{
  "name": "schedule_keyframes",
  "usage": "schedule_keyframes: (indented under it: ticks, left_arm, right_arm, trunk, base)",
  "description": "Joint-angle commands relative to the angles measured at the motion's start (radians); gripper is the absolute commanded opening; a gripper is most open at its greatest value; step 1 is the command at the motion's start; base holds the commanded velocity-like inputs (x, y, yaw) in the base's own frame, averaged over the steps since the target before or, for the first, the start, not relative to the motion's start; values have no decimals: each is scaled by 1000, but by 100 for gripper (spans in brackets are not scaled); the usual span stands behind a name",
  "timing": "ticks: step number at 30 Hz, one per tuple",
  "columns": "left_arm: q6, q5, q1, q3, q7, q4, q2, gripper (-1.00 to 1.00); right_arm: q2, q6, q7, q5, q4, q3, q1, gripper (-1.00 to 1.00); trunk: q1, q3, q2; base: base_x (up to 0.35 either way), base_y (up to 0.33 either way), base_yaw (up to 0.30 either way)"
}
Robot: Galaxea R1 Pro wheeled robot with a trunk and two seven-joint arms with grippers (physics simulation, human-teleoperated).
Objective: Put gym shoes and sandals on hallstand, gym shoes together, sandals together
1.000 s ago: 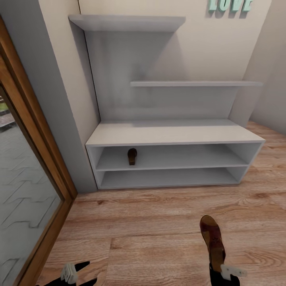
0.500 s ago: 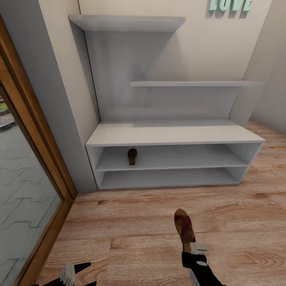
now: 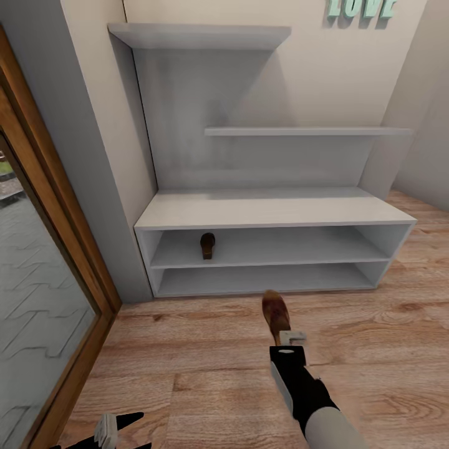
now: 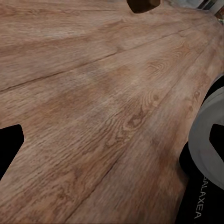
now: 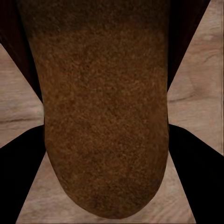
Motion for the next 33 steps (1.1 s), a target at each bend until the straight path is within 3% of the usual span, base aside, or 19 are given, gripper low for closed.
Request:
schedule_keyframes:
  ticks: [1, 10, 23, 28, 33]
  left_arm:
    - [-6, 1, 0, 1, -3, 1, 1, 100]
    - [-6, 1, -1, 0, -5, 1, 2, 100]
    - [-5, -10, 0, -5, 0, 3, -11, 100]
    - [-5, -11, 0, -5, 1, 4, -11, 100]
    - [-5, -9, 1, -4, 0, 4, -11, 100]
  right_arm:
    - [1, 17, -5, 8, 2, 4, -10, -100]
    - [1, 50, -37, 5, 11, 28, -100, -100]
    - [1, 48, -40, 13, 65, 29, -106, -100]
    - [1, 47, -101, 9, 69, 27, -106, -100]
    - [1, 45, -120, 7, 71, 27, -106, -100]
  trunk:
    - [0, -1, 0]
    - [0, -1, 0]
    - [0, -1, 0]
    - [0, -1, 0]
    - [0, -1, 0]
  base:
    - [0, 0, 0]
    - [0, 0, 0]
    - [0, 0, 0]
    - [0, 0, 0]
    - [0, 0, 0]
